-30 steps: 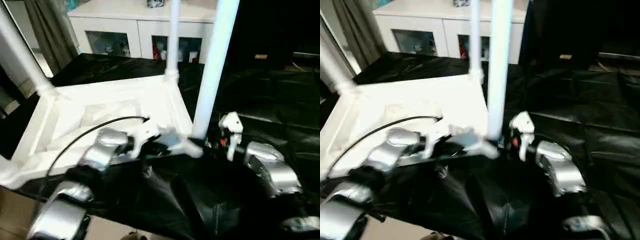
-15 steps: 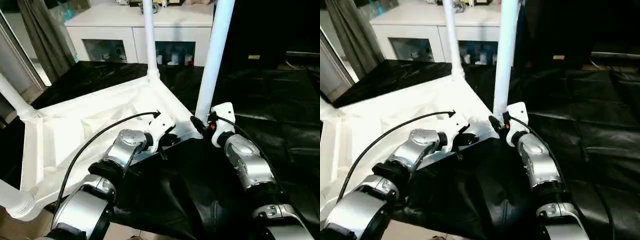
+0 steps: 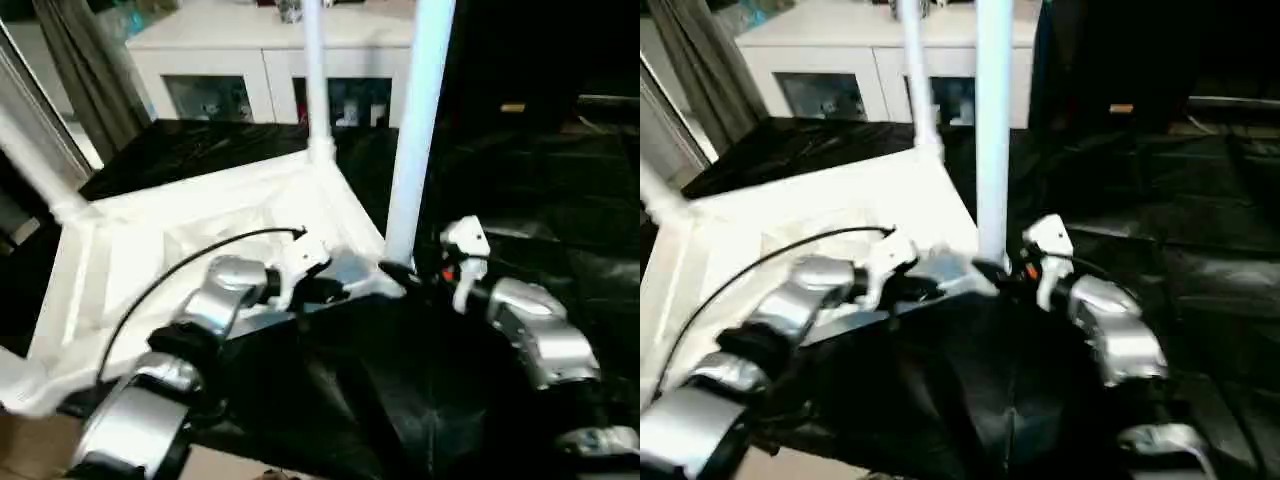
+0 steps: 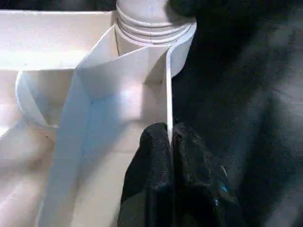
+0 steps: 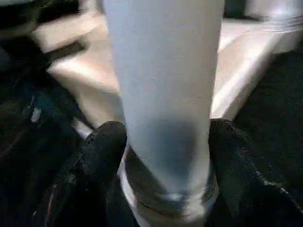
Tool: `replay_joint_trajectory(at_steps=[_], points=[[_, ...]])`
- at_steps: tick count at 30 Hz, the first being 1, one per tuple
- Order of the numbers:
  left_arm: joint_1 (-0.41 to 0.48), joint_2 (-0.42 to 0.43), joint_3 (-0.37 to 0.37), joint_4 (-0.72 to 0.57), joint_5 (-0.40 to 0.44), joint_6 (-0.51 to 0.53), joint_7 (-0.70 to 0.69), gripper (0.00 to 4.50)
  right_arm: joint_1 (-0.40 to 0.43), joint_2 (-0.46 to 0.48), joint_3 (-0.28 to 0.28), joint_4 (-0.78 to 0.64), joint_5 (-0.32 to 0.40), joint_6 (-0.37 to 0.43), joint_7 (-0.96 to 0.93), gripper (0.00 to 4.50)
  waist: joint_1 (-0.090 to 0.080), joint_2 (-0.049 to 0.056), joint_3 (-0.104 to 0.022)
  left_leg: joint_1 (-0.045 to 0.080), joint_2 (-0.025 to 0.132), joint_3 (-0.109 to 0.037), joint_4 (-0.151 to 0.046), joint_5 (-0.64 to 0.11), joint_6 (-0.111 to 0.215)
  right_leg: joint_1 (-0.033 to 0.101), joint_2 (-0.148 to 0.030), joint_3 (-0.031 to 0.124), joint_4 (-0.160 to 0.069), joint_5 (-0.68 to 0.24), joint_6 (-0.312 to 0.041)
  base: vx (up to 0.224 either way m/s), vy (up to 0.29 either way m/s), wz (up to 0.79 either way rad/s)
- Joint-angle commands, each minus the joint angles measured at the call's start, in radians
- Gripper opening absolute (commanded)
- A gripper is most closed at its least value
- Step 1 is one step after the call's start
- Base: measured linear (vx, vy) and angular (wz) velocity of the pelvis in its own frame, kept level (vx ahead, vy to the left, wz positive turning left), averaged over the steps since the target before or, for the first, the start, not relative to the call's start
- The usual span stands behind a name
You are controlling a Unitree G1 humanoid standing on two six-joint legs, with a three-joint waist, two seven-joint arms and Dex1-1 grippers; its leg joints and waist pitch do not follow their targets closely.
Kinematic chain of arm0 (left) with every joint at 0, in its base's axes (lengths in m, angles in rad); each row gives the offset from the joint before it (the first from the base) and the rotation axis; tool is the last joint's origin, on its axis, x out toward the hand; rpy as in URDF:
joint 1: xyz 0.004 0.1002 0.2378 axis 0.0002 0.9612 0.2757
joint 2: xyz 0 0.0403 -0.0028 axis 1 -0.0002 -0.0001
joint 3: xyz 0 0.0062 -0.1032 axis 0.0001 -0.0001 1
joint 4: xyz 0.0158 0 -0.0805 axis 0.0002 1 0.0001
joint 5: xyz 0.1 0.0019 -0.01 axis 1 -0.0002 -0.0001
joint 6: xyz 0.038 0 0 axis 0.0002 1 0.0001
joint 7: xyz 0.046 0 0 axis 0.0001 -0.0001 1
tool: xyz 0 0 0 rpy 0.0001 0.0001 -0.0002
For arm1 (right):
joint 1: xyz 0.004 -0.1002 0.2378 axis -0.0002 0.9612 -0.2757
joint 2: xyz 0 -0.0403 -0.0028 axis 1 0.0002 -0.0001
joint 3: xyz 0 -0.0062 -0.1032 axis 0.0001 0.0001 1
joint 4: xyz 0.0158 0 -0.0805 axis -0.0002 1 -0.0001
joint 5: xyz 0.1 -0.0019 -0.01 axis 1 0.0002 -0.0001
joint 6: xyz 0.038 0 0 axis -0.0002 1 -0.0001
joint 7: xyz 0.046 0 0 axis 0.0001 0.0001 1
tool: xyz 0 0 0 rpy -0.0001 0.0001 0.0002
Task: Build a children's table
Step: Rotate leg to tighten
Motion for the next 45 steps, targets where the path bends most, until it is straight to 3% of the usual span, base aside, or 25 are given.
replay_joint_trajectory(at_steps=[1,3,4,6,7,8,11,12,15,19,23,25,26,27,28,32,36,38,45], points=[[-0.006,0.009,-0.014,-0.055,-0.023,-0.014,-0.069,0.0,0.01,-0.005,0.041,-0.024,0.001,0.017,0.057,2.97,0.001,-0.035,-0.068,0.027,0.06,-0.026,-0.056,-0.153,0.146,0.035,-0.064,0.034,-0.062,-0.047,-0.266,0.0,0.0,0.0],[0.001,0.024,-0.017,-0.063,-0.02,-0.014,-0.086,0.0,0.011,-0.021,0.047,-0.034,0.003,0.022,0.082,2.97,0.005,-0.037,-0.066,0.028,0.061,-0.028,-0.059,-0.165,0.137,0.036,-0.067,0.035,-0.062,-0.083,-0.261,0.0,0.0,0.0],[0.006,0.039,-0.015,-0.072,-0.022,-0.012,-0.1,0.0,0.011,-0.037,0.056,-0.044,0.004,0.026,0.113,2.97,0.008,-0.043,-0.063,0.032,0.064,-0.027,-0.064,-0.189,0.117,0.032,-0.066,0.037,-0.068,-0.141,-0.251,0.0,0.0,0.0],[0.009,0.047,-0.013,-0.081,-0.027,-0.005,-0.107,0.0,0.008,-0.044,0.064,-0.043,-0.002,0.023,0.132,2.97,0.011,-0.039,-0.062,0.034,0.067,-0.028,-0.066,-0.2,0.096,0.029,-0.067,0.039,-0.068,-0.155,-0.248,0.0,0.0,0.0],[0.012,0.051,-0.013,-0.089,-0.03,-0.001,-0.11,0.0,0.007,-0.047,0.067,-0.044,-0.002,0.023,0.138,2.83,0.011,-0.053,-0.061,0.032,0.066,-0.027,-0.068,-0.199,0.09,0.032,-0.067,0.04,-0.066,-0.147,-0.25,0.0,0.0,0.0],[0.021,0.059,-0.014,-0.109,-0.039,0.012,-0.114,0.0,0.002,-0.045,0.074,-0.036,-0.003,0.021,0.145,2.83,0.013,-0.051,-0.062,0.032,0.067,-0.028,-0.068,-0.196,0.085,0.031,-0.069,0.04,-0.063,-0.142,-0.253,0.0,0.0,0.0],[0.03,0.063,-0.01,-0.126,-0.042,0.022,-0.118,0.0,-0.002,-0.044,0.084,-0.034,0.002,0.027,0.159,2.71,0.012,-0.056,-0.062,0.032,0.065,-0.026,-0.067,-0.177,0.086,0.032,-0.067,0.04,-0.06,-0.101,-0.263,0.0,0.0,0.0],[0.034,0.063,-0.009,-0.132,-0.043,0.025,-0.117,0.0,-0.001,-0.04,0.088,-0.035,0.003,0.03,0.16,2.58,0.011,-0.064,-0.061,0.031,0.064,-0.025,-0.065,-0.169,0.091,0.033,-0.067,0.04,-0.059,-0.088,-0.265,0.0,0.0,0.0],[0.044,0.061,-0.003,-0.148,-0.043,0.035,-0.106,0.0,0.005,-0.026,0.092,-0.047,0.009,0.043,0.157,2.5,0.014,-0.065,-0.062,0.029,0.062,-0.024,-0.061,-0.142,0.107,0.033,-0.068,0.04,-0.057,-0.07,-0.268,0.0,0.0,0.0],[0.054,0.053,0.007,-0.163,-0.052,0.05,-0.094,0.0,0.021,-0.016,0.093,-0.061,0.018,0.058,0.146,2.47,0.014,-0.065,-0.061,0.031,0.063,-0.024,-0.062,-0.152,0.104,0.032,-0.067,0.04,-0.059,-0.092,-0.265,0.0,0.0,0.0],[0.036,0.012,0.016,-0.108,-0.007,0.03,0.08,0.0,0.053,0.044,0.069,-0.048,-0.003,0.085,-0.003,2.44,0.01,-0.067,-0.058,0.032,0.063,-0.025,-0.066,-0.171,0.088,0.029,-0.066,0.042,-0.064,-0.123,-0.254,0.0,0.0,0.0],[0.016,-0.016,0.031,-0.068,0.012,0.037,0.185,0.0,0.052,0.09,0.052,-0.009,-0.035,0.069,-0.122,2.43,0.004,-0.064,-0.051,0.036,0.061,-0.026,-0.073,-0.235,0.053,0.025,-0.067,0.043,-0.076,-0.208,-0.241,0.0,0.0,0.0],[-0.008,-0.054,0.05,-0.028,0.021,0.04,0.291,0.0,0.045,0.145,0.033,0.037,-0.065,0.056,-0.252,2.43,-0.003,-0.061,-0.046,0.046,0.059,-0.029,-0.08,-0.311,0.0,0.022,-0.071,0.045,-0.087,-0.319,-0.218,0.0,0.0,0.0],[-0.008,-0.054,0.05,-0.028,0.021,0.04,0.291,0.0,0.045,0.145,0.033,0.037,-0.065,0.056,-0.252,2.43,-0.007,-0.063,-0.044,0.048,0.058,-0.032,-0.084,-0.336,-0.015,0.022,-0.071,0.044,-0.091,-0.352,-0.21,0.0,0.0,0.0],[-0.032,-0.093,0.061,0.004,0.031,0.048,0.383,0.0,0.027,0.206,0.013,0.092,-0.088,0.047,-0.393,2.43,-0.012,-0.059,-0.044,0.05,0.057,-0.036,-0.085,-0.362,-0.033,0.024,-0.073,0.044,-0.094,-0.389,-0.192,0.0,0.0,0.0],[-0.052,-0.142,0.064,0.023,0.039,0.064,0.464,0.0,-0.011,0.283,-0.01,0.146,-0.104,0.052,-0.553,2.42,-0.027,-0.06,-0.039,0.055,0.054,-0.043,-0.092,-0.44,-0.054,0.018,-0.074,0.045,-0.108,-0.478,-0.15,0.0,0.0,0.0],[-0.067,-0.197,0.056,0.028,0.038,0.064,0.498,0.0,-0.064,0.352,-0.026,0.191,-0.1,0.018,-0.612,2.42,-0.028,-0.058,-0.04,0.058,0.053,-0.044,-0.094,-0.45,-0.052,0.014,-0.074,0.046,-0.115,-0.488,-0.134,0.0,0.0,0.0],[-0.07,-0.21,0.045,0.031,0.043,0.048,0.476,0.0,-0.083,0.373,-0.042,0.202,-0.076,-0.012,-0.591,2.98,-0.026,-0.059,-0.042,0.053,0.053,-0.042,-0.095,-0.426,-0.037,0.016,-0.073,0.048,-0.113,-0.438,-0.142,0.0,0.0,0.0],[-0.022,-0.129,0.005,-0.045,0.023,0.023,0.279,0.0,-0.056,0.276,-0.009,0.116,-0.043,0.01,-0.391,3.49,-0.015,-0.059,-0.051,0.039,0.056,-0.034,-0.09,-0.308,0.014,0.032,-0.07,0.049,-0.093,-0.251,-0.188,0.0,0.0,0.0]])
